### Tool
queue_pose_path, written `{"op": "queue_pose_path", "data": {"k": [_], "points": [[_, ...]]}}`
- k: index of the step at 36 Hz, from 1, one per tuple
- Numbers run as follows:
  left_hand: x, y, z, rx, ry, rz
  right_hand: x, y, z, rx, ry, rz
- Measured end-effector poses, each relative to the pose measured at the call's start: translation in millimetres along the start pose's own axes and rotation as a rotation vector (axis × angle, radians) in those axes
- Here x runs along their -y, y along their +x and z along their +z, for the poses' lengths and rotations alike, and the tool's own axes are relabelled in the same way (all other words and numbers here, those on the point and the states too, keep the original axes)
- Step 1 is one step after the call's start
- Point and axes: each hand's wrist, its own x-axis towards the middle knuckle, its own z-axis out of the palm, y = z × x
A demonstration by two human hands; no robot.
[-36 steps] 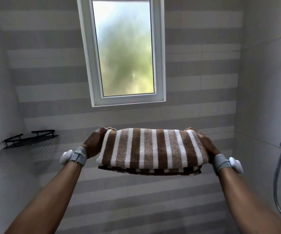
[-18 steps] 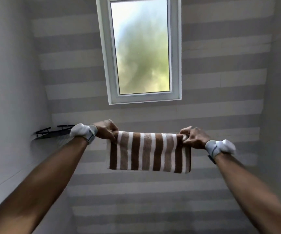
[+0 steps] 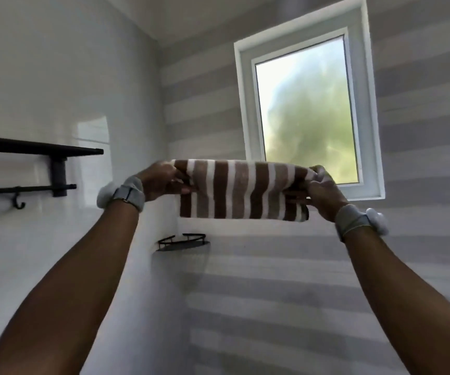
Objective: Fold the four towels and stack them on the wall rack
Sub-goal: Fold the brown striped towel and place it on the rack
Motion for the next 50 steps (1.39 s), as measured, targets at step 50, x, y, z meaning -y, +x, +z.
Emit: {"op": "queue_pose_path", "data": {"k": [50], "points": [[-113,-264,-359,-0.552,1.058,-0.463,171,67,528,0.975,0.34,-0.322]]}}
